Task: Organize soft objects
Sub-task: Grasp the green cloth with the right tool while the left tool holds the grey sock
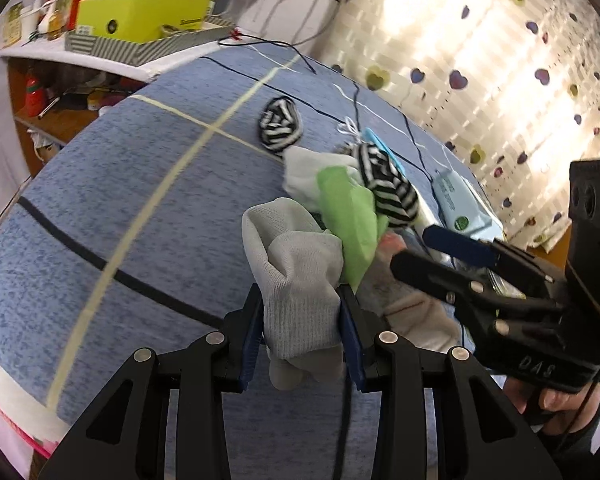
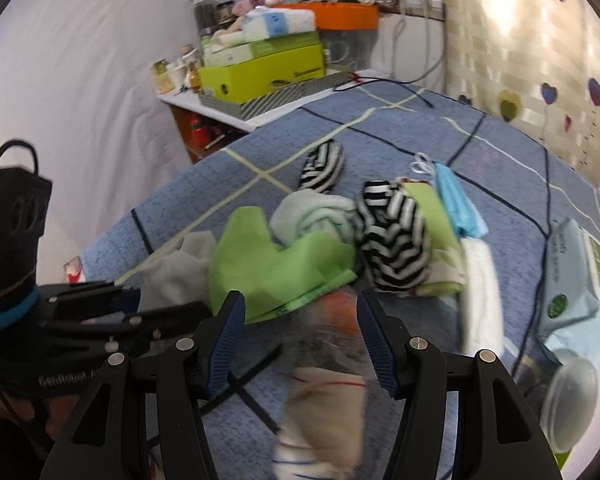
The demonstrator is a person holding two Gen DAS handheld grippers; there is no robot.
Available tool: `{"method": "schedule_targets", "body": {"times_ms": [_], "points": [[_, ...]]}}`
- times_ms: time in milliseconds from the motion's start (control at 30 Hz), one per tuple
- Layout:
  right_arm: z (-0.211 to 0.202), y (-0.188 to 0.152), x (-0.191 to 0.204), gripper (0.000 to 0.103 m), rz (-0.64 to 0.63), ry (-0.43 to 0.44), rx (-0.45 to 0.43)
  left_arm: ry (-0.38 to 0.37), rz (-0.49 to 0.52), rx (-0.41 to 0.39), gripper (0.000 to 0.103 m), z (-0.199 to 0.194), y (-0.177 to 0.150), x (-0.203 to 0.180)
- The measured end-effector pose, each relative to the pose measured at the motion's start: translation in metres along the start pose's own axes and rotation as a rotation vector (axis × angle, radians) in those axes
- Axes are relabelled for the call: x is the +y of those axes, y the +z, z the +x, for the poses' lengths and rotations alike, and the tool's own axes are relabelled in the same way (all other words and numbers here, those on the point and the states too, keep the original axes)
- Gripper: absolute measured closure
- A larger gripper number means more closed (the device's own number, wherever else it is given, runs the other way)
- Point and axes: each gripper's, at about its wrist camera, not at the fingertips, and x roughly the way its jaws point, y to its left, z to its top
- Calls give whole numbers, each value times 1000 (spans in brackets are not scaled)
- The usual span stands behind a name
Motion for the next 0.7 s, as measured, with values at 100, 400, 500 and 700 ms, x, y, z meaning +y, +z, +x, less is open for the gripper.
{"method": "schedule_targets", "body": {"times_ms": [100,400,500,700], "points": [[8,3,6,45,-22,17,10,5,-17,-9,66,-2,1,9],[44,18,24,45,-54,47,79,69,-82,-75,66,-23,7,42],[63,17,30,45,-71,40,137,71,-93,-84,66,-26,7,49],[82,13,32,45,-85,-15,179,56,-86,-68,66,-22,6,49]]}}
